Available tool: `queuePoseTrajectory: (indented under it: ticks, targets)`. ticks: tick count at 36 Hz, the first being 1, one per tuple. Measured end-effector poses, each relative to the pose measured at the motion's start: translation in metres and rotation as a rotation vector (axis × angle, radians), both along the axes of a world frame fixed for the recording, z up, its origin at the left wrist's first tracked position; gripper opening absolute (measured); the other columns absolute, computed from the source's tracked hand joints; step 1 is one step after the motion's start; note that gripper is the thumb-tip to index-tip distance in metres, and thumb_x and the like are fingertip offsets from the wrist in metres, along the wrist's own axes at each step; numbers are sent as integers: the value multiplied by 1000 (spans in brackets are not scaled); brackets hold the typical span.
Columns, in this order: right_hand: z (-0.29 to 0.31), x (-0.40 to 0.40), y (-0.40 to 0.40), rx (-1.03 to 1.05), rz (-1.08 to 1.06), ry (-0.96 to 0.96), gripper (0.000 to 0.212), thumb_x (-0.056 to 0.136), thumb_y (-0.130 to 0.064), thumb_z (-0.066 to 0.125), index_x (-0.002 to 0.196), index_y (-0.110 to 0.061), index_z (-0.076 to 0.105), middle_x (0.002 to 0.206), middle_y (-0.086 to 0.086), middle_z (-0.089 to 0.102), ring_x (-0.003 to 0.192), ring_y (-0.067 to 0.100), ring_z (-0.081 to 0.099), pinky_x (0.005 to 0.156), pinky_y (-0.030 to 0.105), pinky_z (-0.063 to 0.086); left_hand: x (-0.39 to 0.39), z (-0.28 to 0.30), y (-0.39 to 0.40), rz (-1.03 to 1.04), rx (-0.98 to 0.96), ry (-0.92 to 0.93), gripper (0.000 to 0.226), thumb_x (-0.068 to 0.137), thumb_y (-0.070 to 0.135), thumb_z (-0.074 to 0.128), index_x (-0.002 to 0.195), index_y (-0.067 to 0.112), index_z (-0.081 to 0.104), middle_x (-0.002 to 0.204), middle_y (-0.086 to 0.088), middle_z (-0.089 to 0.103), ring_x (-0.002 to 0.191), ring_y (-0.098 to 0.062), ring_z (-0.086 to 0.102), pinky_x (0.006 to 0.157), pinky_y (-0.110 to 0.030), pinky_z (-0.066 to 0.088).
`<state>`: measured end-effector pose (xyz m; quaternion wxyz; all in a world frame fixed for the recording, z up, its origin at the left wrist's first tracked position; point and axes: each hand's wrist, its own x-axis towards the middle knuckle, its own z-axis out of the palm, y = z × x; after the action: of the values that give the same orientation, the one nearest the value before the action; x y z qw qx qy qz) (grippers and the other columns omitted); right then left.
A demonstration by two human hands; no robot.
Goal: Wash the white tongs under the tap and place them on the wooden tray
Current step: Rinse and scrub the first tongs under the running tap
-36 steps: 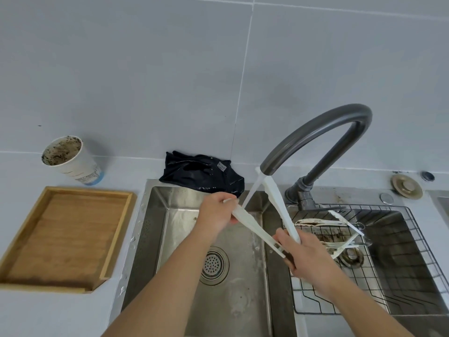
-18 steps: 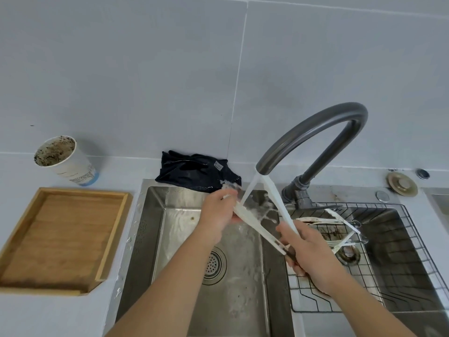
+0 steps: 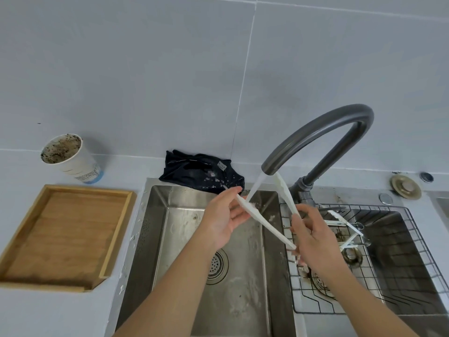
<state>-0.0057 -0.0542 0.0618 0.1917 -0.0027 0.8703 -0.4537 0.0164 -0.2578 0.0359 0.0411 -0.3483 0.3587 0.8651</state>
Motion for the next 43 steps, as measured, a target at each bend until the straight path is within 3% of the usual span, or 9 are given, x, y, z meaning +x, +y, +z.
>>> queuePoseTrajectory:
  ticks: [6, 10, 16, 20, 22, 27, 31, 37, 43]
  targets:
    - [-2, -2, 7, 150, 169, -57, 54, 84, -55, 70, 131, -41, 49, 101, -5, 67, 78, 12, 66, 56, 20, 51, -1, 0, 4, -80, -118, 20, 16, 101, 21, 55, 108, 8, 63, 87, -9, 77, 88, -26, 75, 88, -43, 58]
    - [5, -1, -1, 110, 290, -68, 38, 85, -46, 72, 119, -50, 55, 96, -9, 67, 78, 10, 65, 61, 21, 52, 1, -1, 0, -34, -136, -1, 16, 101, 22, 57, 106, 8, 63, 103, -16, 72, 92, -30, 74, 80, -40, 59]
    - [2, 0, -15, 85, 351, -103, 36, 96, -45, 58, 132, -46, 53, 103, -6, 70, 72, 16, 67, 57, 31, 54, 0, 6, -8, 19, -176, -9, 13, 99, 20, 59, 96, 12, 68, 86, -5, 69, 83, -22, 69, 77, -38, 57]
    - [-1, -4, -24, 30, 371, -133, 23, 99, -45, 52, 112, -63, 52, 65, -29, 64, 64, 1, 59, 57, 20, 48, 0, 9, -15, 50, -180, -1, 17, 102, 19, 55, 105, 13, 70, 98, -10, 67, 93, -26, 68, 78, -38, 57]
    - [1, -6, -30, 9, 375, -157, 25, 100, -45, 50, 99, -70, 53, 64, -27, 65, 60, -1, 58, 53, 17, 46, 1, 10, -18, 67, -152, 24, 18, 102, 18, 54, 109, 12, 70, 100, -12, 69, 92, -25, 70, 78, -37, 57]
    - [7, -12, -40, 11, 347, -244, 32, 103, -47, 42, 93, -38, 70, 62, -12, 58, 46, 2, 51, 53, 23, 43, 6, 11, -23, 88, -65, 64, 27, 105, 25, 48, 117, 7, 65, 106, -12, 77, 95, -25, 74, 83, -36, 57]
    - [8, -15, -49, -42, 295, -312, 50, 103, -51, 40, 82, -15, 68, 58, -3, 58, 45, 9, 49, 49, 24, 37, 13, 6, -26, 114, -179, -33, 26, 105, 31, 49, 110, 13, 68, 96, -6, 76, 89, -21, 73, 81, -36, 58]
    - [9, -18, -62, -32, 296, -334, 59, 103, -54, 36, 87, -10, 72, 61, 2, 62, 45, 10, 53, 52, 27, 43, 21, -8, -13, 135, -353, -167, 6, 97, 15, 61, 102, 12, 64, 79, -2, 64, 65, -14, 58, 62, -29, 49]
    - [12, -12, -71, -70, 263, -324, 53, 106, -44, 33, 85, -12, 69, 55, -6, 61, 42, 7, 50, 47, 25, 40, 15, -15, 19, 24, -391, -47, 47, 88, 1, 66, 129, 22, 57, 98, -7, 77, 82, -19, 75, 72, -35, 61]
